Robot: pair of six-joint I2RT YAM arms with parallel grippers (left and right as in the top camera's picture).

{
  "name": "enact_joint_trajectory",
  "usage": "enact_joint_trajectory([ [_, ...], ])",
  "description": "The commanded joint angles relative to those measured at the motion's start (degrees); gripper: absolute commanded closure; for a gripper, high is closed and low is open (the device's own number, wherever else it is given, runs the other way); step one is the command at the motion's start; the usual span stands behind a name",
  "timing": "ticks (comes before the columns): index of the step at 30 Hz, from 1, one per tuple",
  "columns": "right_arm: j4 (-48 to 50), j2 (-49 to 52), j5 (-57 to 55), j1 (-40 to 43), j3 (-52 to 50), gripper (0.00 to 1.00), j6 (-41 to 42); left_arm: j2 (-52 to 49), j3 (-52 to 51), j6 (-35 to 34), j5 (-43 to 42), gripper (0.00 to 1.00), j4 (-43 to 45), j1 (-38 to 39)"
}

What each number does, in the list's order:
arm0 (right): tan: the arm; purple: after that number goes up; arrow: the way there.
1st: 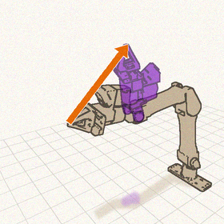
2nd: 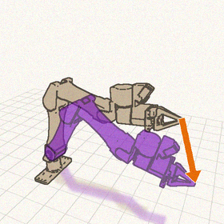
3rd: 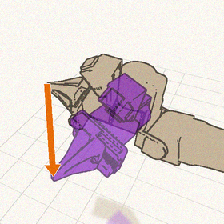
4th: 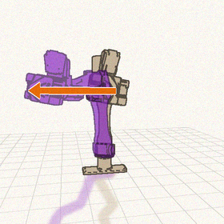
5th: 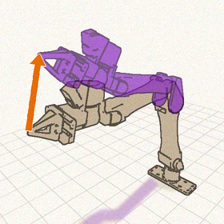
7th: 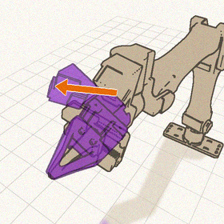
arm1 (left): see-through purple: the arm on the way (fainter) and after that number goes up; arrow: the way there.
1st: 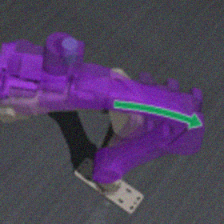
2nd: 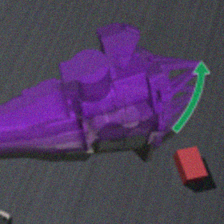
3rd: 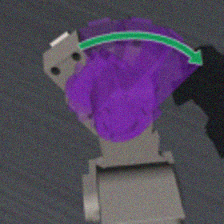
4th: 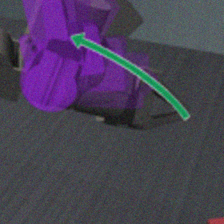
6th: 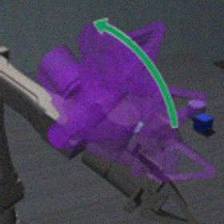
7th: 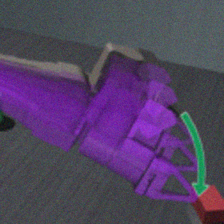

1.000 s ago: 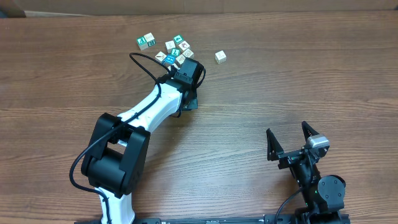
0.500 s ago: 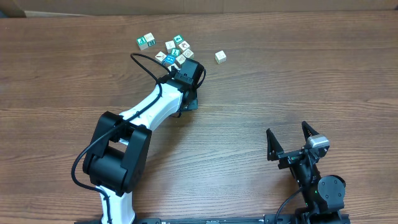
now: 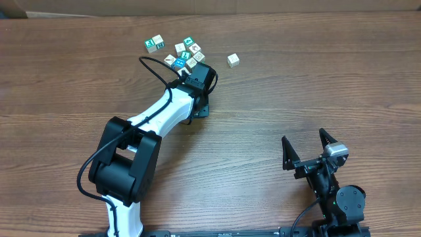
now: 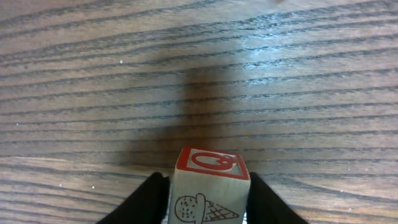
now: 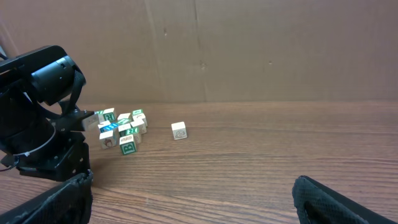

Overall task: Form a horizontal line
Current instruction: 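Lower the red-printed block to the table and open the left gripper, then raise the left gripper and swing it back over the block cluster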

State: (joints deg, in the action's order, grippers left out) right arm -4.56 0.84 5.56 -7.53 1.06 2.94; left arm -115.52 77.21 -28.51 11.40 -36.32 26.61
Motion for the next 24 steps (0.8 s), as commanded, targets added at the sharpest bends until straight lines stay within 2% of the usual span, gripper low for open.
enact_joint_trajectory([
  [1, 0.15, -0.68, -0.37, 0.26, -0.59, 0.0, -0.22, -0.98, -0.28, 0.26, 0.81, 0.67, 0.17, -0.04],
  [8, 0.15, -0.68, -0.37, 0.26, -0.59, 0.0, -0.22, -0.98, -0.28, 0.24, 1.07, 0.76, 0.15, -0.04],
  [11, 0.15, -0.68, -0.35, 0.26, -0.59, 0.0, -0.22, -0.98, -0.28, 0.24, 1.07, 0.74, 0.15, -0.04],
  [20, 0.15, -0.68, -0.37, 0.26, -0.59, 0.0, -0.22, -0.98, -0.28, 0.24, 1.03, 0.46, 0.15, -0.04],
  [24, 0.15, -0.68, -0.37, 0.26, -0.59, 0.0, -0.22, -0.94, 0.57, 1.97, 0.74, 0.4, 0.13, -0.02],
])
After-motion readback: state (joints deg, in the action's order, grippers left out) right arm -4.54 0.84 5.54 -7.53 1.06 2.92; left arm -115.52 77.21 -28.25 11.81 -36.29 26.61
